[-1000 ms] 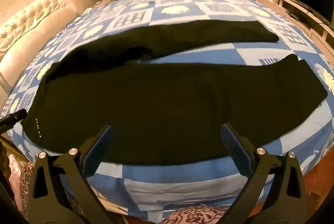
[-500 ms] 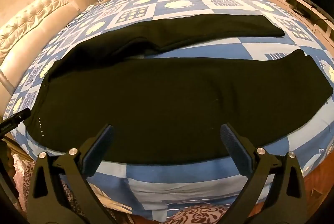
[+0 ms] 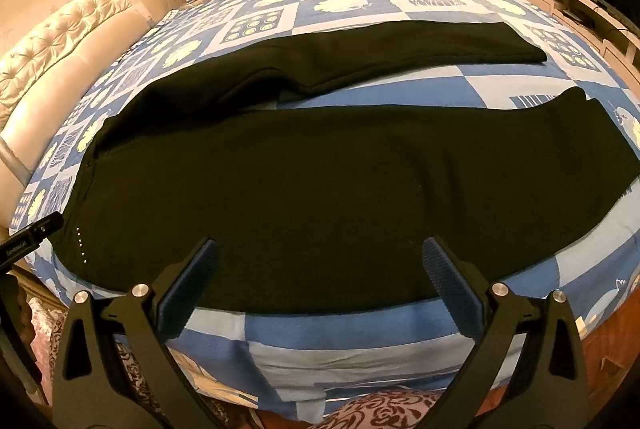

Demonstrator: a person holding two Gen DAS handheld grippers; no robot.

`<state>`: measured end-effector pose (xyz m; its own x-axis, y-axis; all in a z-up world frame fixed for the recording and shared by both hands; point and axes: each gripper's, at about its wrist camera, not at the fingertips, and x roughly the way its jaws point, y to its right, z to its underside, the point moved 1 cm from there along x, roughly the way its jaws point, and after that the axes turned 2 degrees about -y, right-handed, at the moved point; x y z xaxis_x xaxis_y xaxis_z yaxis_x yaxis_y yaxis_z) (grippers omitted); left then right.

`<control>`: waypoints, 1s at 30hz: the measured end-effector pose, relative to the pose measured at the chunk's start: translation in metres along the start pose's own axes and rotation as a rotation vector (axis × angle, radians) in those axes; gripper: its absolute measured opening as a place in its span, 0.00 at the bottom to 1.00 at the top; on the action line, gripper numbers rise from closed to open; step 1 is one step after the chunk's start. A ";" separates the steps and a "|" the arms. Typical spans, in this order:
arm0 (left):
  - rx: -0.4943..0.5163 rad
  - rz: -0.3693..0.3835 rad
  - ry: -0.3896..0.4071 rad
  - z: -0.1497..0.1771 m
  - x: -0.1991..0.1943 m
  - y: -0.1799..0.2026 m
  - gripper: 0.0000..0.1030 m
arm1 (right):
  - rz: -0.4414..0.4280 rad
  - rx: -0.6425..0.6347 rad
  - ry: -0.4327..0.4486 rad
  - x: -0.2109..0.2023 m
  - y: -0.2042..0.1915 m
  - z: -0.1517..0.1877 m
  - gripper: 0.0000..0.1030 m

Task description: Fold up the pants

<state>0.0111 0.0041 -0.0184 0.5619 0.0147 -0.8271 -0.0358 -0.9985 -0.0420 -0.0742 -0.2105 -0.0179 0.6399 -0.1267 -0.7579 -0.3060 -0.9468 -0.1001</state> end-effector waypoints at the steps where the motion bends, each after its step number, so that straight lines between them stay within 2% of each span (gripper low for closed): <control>1: -0.001 -0.001 0.000 0.000 0.000 0.000 0.95 | -0.001 0.001 0.000 0.000 0.000 0.000 0.98; 25: 0.003 0.001 -0.005 0.002 0.000 0.001 0.95 | -0.005 0.000 -0.014 0.004 -0.003 0.004 0.98; 30: -0.003 0.041 -0.009 0.001 0.001 0.001 0.95 | -0.010 0.001 -0.021 0.005 -0.005 0.006 0.98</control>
<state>0.0110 0.0031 -0.0198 0.5524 -0.0259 -0.8332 -0.0561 -0.9984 -0.0062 -0.0736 -0.2044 -0.0249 0.6277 -0.1111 -0.7705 -0.3005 -0.9476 -0.1082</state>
